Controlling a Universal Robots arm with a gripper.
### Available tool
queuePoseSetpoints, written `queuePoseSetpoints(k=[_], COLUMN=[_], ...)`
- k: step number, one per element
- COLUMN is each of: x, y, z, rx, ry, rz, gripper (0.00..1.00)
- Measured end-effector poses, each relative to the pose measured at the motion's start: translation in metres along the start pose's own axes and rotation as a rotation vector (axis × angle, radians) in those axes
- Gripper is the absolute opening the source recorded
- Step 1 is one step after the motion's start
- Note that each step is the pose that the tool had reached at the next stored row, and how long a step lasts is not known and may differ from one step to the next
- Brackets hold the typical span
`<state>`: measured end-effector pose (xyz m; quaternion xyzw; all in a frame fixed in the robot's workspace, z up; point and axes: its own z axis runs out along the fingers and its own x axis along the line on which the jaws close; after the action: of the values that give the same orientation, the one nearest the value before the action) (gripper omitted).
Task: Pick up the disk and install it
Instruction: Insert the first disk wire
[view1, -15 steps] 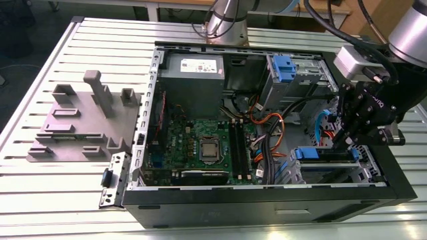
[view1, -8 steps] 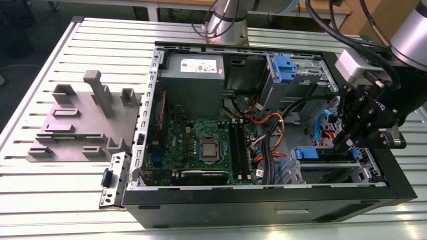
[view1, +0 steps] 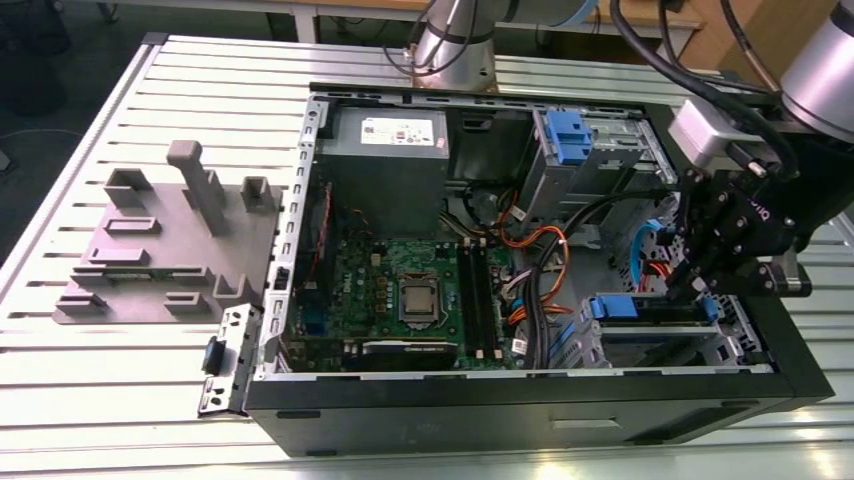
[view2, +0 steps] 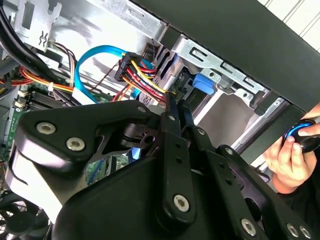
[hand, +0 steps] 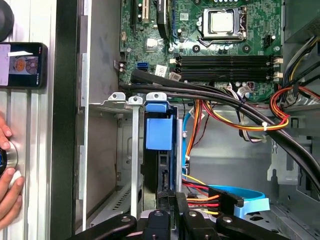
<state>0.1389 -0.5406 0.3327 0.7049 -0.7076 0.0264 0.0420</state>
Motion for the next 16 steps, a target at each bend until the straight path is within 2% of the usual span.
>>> queuePoseSetpoints(k=[4,7,16], x=[0.0001,0.0001,0.0020], y=[0.0022,0.0024,0.0027], z=[-0.0005,-0.0011,-0.0010], rx=[0.0122,0.0163,0.0149], ry=[-0.0029,-0.0044,-0.0045], rz=[0.001,0.003,0.026], gripper=[0.16,0.16,0.16])
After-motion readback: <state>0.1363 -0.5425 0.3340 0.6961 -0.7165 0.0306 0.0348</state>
